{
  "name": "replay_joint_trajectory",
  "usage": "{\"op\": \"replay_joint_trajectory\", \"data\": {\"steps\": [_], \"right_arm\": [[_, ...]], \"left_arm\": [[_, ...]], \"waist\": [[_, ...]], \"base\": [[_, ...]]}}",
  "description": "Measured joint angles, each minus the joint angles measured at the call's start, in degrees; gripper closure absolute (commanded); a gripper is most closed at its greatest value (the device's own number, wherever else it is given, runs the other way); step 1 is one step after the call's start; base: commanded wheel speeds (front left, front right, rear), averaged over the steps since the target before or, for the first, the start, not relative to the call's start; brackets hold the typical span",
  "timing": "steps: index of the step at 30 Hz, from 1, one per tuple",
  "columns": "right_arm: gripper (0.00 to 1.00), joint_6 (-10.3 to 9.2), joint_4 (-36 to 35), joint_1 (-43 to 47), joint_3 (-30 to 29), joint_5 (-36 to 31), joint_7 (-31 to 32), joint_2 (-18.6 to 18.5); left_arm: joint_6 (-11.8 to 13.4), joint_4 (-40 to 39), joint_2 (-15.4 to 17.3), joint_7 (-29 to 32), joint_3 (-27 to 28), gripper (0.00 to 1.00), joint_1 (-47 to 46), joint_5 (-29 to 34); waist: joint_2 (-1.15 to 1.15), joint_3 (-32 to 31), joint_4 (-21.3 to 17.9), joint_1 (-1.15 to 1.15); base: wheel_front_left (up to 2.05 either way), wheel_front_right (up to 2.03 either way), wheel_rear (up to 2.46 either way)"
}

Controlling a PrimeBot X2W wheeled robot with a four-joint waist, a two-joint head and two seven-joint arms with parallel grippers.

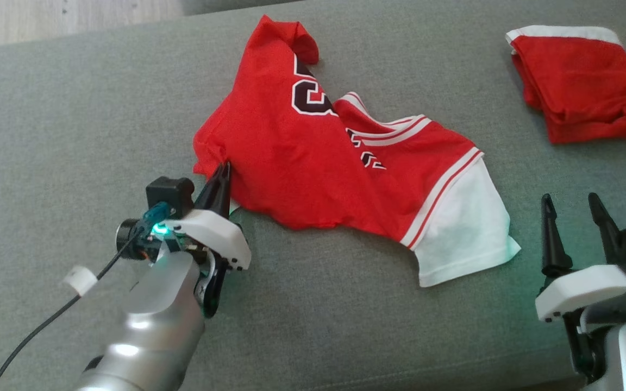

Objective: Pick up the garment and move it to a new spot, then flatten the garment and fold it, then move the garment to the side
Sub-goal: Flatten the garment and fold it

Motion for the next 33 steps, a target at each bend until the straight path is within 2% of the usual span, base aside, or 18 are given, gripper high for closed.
{"op": "replay_joint_trajectory", "data": {"steps": [7,15,24,27,31,32,33], "right_arm": [[0.00,0.00,0.73,0.10,-1.58,0.01,-0.51,0.00],[0.00,0.00,1.89,0.74,-2.00,0.44,-0.93,0.01],[0.00,0.00,2.26,3.20,-2.56,0.97,-0.94,0.01],[0.00,0.00,2.37,3.23,-2.48,0.96,-0.93,0.01],[0.00,0.00,2.69,3.26,-2.00,0.94,-0.92,0.01],[0.00,0.00,2.82,3.26,-1.92,0.93,-0.91,0.01],[0.00,0.00,2.97,3.27,-1.82,0.93,-0.89,0.01]], "left_arm": [[3.08,-3.91,0.58,-1.32,-0.42,1.00,-0.74,2.85],[6.08,-15.63,5.24,-1.54,-0.51,1.00,-0.42,6.86],[11.99,-28.64,12.76,4.35,-0.78,1.00,17.33,5.35],[14.17,-30.30,13.92,4.34,0.80,1.00,21.33,3.87],[14.86,-30.31,13.84,4.54,1.40,1.00,23.64,2.46],[15.10,-30.31,13.70,4.36,1.46,0.75,23.98,2.26],[15.32,-30.27,13.56,3.74,1.56,0.29,24.26,2.23]], "waist": [[0.00,-2.05,1.30,0.00],[0.00,-6.12,3.52,-0.01],[0.00,-7.26,5.36,-0.01],[0.00,-7.05,5.39,-0.01],[0.00,-6.87,5.32,-0.01],[0.00,-6.87,5.34,0.00],[0.00,-6.91,5.38,-0.01]], "base": [[0.00,0.00,0.00],[0.00,0.00,0.00],[0.00,0.00,0.00],[0.00,0.00,0.00],[0.00,0.00,0.00],[0.00,0.00,0.00],[0.00,0.00,0.00]]}}
